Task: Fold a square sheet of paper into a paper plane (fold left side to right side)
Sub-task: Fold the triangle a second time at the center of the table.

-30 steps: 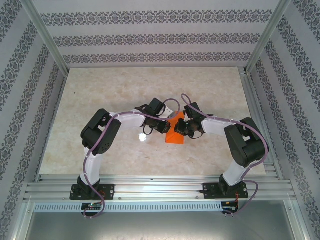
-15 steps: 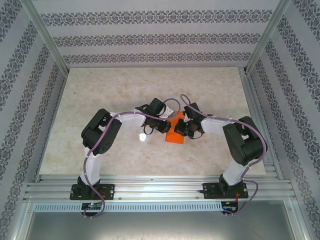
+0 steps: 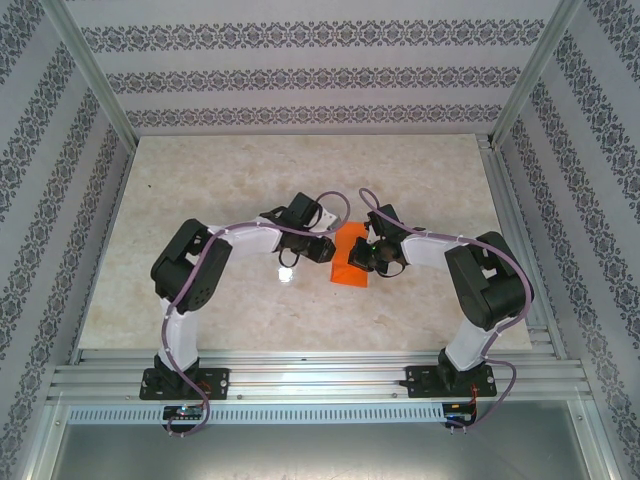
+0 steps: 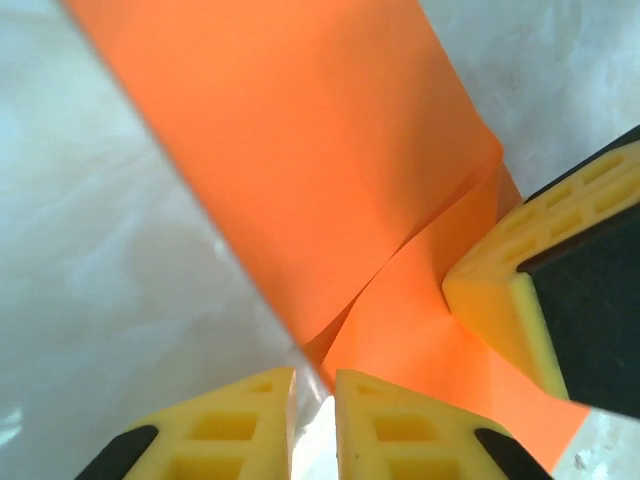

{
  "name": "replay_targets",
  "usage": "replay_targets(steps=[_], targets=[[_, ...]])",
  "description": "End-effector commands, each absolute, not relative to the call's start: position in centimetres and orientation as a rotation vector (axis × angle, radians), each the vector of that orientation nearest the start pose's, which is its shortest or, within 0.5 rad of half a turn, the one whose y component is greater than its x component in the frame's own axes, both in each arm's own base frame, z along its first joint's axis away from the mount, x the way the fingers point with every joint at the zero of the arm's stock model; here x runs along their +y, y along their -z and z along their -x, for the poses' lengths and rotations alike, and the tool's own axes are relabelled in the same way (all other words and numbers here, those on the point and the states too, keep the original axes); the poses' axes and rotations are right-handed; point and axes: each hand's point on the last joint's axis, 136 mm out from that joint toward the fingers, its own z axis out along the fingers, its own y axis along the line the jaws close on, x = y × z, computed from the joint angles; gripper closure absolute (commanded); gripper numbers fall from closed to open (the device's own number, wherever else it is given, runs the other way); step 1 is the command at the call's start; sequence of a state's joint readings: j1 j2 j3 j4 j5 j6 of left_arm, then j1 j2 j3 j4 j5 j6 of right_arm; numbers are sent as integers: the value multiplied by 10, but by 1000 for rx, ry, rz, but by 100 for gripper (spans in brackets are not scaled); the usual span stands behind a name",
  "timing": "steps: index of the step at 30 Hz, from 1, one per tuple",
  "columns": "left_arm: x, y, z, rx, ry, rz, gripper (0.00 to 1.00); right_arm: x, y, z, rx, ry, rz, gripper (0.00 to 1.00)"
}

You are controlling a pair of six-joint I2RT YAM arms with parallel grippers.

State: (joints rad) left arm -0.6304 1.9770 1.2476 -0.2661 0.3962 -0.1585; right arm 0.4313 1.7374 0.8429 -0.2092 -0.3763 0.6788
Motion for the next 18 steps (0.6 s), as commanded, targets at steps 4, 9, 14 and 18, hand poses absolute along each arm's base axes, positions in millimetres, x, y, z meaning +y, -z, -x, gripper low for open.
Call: replay_targets(steps=[4, 9, 14, 18], targets=[[-339, -104, -336, 2391, 988, -734, 83, 195, 25, -282, 2974, -680, -245, 94], [-361, -108, -306, 2369, 1210, -747, 86, 195, 25, -282, 2973, -678, -245, 95], [-379, -92, -295, 2400, 1264, -757, 88, 195, 25, -282, 2972, -681, -242, 95], [-383, -78, -294, 2427, 1275, -756, 89, 195, 25, -282, 2973, -681, -244, 94]])
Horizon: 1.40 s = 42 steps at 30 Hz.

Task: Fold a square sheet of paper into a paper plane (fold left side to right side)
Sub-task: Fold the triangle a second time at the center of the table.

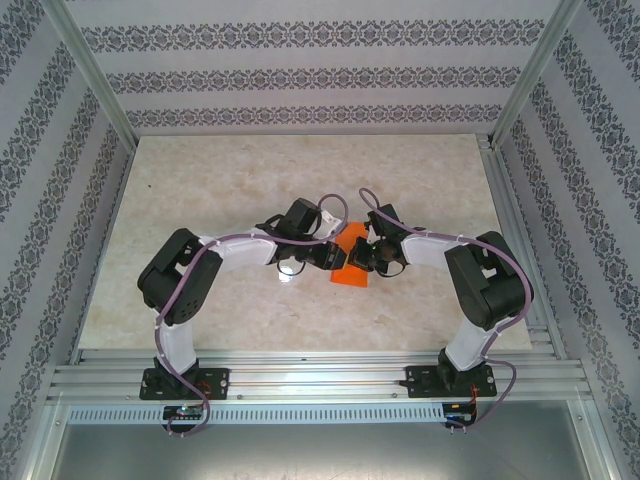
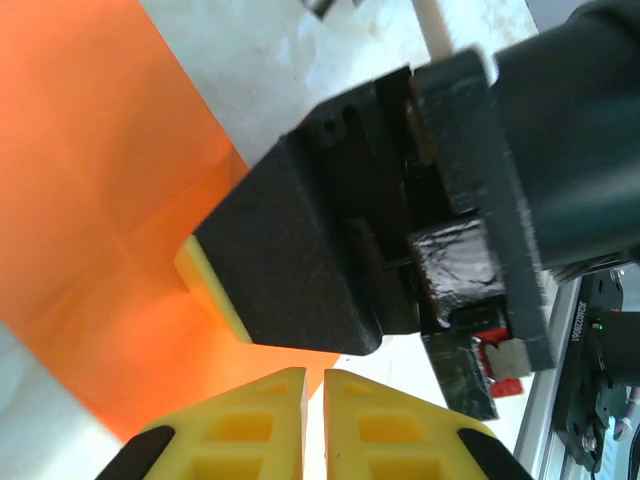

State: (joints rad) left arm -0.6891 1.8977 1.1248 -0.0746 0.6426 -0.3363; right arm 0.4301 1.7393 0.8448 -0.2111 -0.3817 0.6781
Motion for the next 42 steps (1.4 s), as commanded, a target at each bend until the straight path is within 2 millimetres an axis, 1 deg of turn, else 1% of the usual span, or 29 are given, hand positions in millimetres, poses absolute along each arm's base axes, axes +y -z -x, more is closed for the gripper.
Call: replay_targets(steps=[1, 6, 11, 22, 27, 35, 38, 39, 42], targets=[[-383, -75, -293, 2436, 1274, -759, 89, 195, 25, -282, 2973, -680, -243, 94], [-383, -58, -284, 2484, 1276, -793, 90, 194, 24, -282, 2973, -674, -244, 94], [-373, -43, -277, 2536, 1221, -814, 90, 194, 25, -282, 2974, -673, -246, 95], [-357, -18, -281, 2606, 1055, -821, 91, 194, 26, -281, 2979, -671, -244, 94], [-355, -12, -284, 2617, 1019, -827, 92, 194, 26, -282, 2978, -671, -241, 94], [-354, -14, -292, 2605, 954, -844, 92, 195, 25, -281, 2979, -674, -236, 94], [-358, -21, -294, 2587, 972, -839, 92, 195, 25, -282, 2975, -678, -236, 94], [-359, -25, -294, 2577, 989, -838, 90, 196, 23, -283, 2967, -690, -231, 94], [-364, -43, -292, 2528, 1068, -824, 80, 202, 14, -287, 2917, -754, -201, 91]])
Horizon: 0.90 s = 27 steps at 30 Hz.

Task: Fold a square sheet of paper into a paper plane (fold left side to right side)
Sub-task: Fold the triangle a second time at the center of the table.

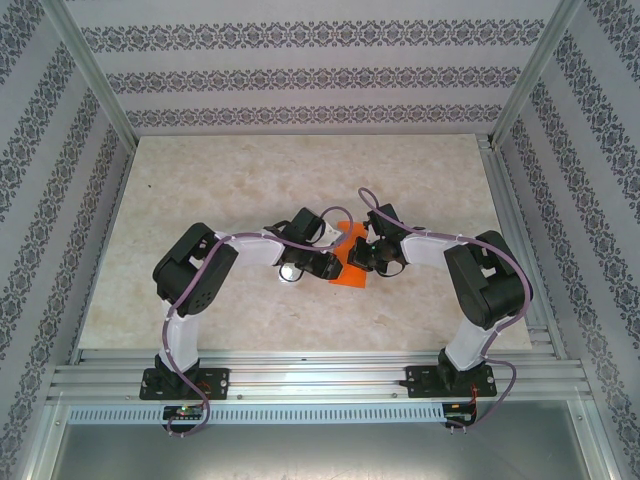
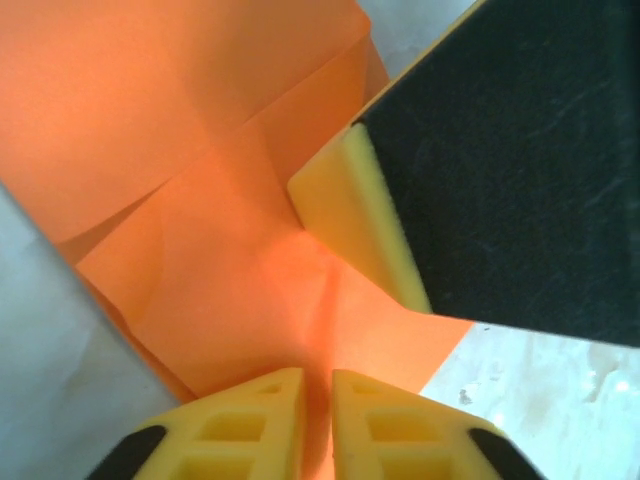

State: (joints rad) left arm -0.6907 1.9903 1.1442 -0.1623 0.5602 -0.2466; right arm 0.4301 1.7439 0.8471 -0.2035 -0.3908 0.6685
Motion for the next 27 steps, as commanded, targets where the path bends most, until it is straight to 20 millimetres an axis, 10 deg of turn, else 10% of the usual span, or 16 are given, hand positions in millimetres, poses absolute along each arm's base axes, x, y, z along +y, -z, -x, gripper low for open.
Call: replay_targets(steps=[1, 10, 27], targets=[[-365, -51, -292, 2510, 1092, -814, 77, 204, 9, -290, 2895, -771, -185, 89], [-343, -96, -315, 2446, 1169, -600, 55, 211, -29, -305, 2773, -848, -99, 82], [-358, -65, -338, 2544, 1254, -461, 55, 210, -33, -305, 2760, -859, -111, 81]])
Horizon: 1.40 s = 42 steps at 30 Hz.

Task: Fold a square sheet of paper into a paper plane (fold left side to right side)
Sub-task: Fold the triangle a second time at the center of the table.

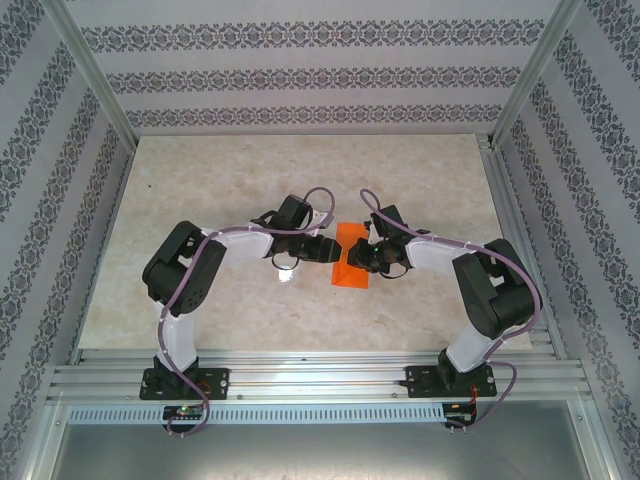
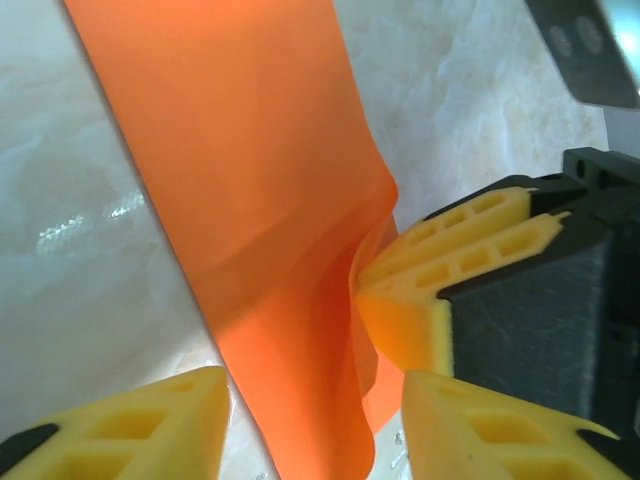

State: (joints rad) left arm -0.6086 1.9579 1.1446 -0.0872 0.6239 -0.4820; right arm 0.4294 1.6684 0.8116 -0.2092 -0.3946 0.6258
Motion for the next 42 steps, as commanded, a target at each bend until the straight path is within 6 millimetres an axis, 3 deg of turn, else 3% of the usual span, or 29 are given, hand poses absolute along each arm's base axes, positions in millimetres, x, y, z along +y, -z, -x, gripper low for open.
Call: replay_targets(steps=[1, 6, 12, 15, 23, 30, 42], targets=[[-361, -64, -339, 2542, 1266, -461, 56, 210, -33, -305, 2760, -861, -113, 81], [-368, -68, -343, 2515, 1315, -470, 65, 209, -32, -304, 2762, -856, -114, 81], [-367, -64, -345, 2526, 1279, -496, 92, 208, -36, -305, 2753, -860, -112, 81], [-365, -61, -347, 2533, 1241, -507, 100, 205, -42, -305, 2737, -859, -106, 81], [-362, -54, -353, 2563, 1166, -519, 100, 198, -44, -285, 2744, -867, -104, 80], [-360, -49, -357, 2578, 1126, -509, 100, 199, -21, -262, 2816, -877, -121, 90], [-357, -37, -357, 2600, 1096, -517, 100, 188, 6, -245, 2938, -727, -132, 92]])
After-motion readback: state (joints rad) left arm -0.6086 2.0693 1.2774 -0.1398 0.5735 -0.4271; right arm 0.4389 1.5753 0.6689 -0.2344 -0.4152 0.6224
